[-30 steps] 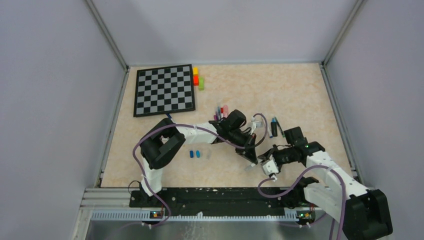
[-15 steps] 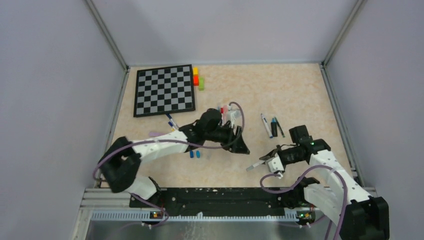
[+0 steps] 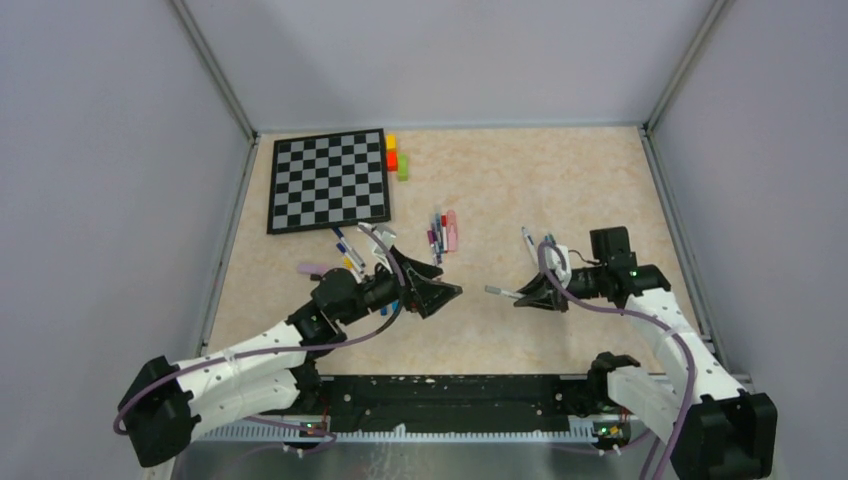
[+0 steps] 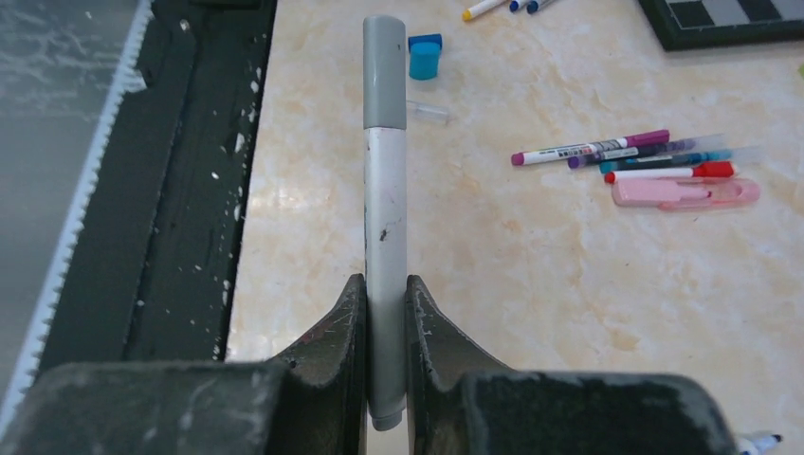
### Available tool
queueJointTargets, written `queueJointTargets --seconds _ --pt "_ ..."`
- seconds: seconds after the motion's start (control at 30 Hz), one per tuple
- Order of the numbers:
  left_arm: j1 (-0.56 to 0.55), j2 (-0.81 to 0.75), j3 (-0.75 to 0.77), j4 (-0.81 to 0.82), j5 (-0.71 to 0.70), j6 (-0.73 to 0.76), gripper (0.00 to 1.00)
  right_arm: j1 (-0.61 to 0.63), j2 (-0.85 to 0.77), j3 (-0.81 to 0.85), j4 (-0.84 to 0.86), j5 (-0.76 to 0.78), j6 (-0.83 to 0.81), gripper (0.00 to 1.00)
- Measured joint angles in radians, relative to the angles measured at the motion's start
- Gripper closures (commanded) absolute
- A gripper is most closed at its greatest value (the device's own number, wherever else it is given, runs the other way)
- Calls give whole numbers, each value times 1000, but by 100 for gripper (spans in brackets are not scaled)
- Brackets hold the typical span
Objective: Open the pen caps
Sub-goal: Pick up the pen from the center of the board, then open the pen cap from the pen.
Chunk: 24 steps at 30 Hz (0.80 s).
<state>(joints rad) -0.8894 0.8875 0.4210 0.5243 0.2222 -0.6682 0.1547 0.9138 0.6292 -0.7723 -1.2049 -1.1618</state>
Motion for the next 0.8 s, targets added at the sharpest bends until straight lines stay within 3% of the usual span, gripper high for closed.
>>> queueJointTargets --seconds 0.2,0.47,0.63,0.8 --pt "0 0 -79 142 -23 -42 1 -2 51 -11 263 -65 470 100" --pt "0 212 -24 286 47 -47 8 -2 126 -48 469 -139 822 100" --pt "0 347 47 356 50 -66 24 -3 127 -55 526 -159 906 100" --pt "-1 446 117 415 61 -95 46 -3 128 -67 553 -167 939 100"
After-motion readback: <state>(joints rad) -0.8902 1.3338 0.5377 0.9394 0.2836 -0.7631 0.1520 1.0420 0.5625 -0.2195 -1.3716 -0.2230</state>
